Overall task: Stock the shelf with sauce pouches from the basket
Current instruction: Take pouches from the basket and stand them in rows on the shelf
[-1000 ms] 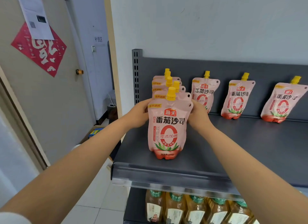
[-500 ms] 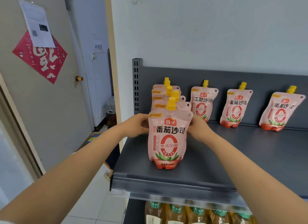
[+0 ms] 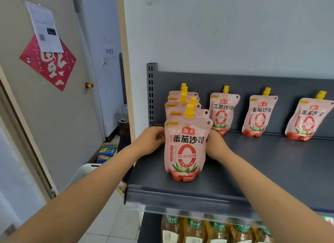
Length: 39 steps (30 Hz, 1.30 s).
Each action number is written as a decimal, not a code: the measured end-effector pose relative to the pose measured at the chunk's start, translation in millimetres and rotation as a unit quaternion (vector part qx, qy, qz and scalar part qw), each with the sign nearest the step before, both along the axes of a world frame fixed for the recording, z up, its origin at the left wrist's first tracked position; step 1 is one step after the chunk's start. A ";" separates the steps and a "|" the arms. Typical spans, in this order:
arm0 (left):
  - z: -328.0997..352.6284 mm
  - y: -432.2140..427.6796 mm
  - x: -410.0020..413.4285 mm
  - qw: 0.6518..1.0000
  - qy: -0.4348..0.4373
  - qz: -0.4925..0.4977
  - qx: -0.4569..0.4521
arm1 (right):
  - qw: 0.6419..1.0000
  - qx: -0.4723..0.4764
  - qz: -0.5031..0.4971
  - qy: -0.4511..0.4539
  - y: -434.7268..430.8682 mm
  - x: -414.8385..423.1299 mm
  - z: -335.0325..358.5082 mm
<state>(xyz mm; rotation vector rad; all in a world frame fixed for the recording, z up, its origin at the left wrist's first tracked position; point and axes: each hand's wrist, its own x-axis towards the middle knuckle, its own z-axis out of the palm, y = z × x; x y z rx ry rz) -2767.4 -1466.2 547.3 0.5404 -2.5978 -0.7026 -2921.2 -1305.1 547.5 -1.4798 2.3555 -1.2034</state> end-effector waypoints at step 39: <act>0.6 27.8 34.6 0.987 0.129 -0.051 0.076 | 0.999 -0.027 0.007 0.015 32.3 15.1 1.3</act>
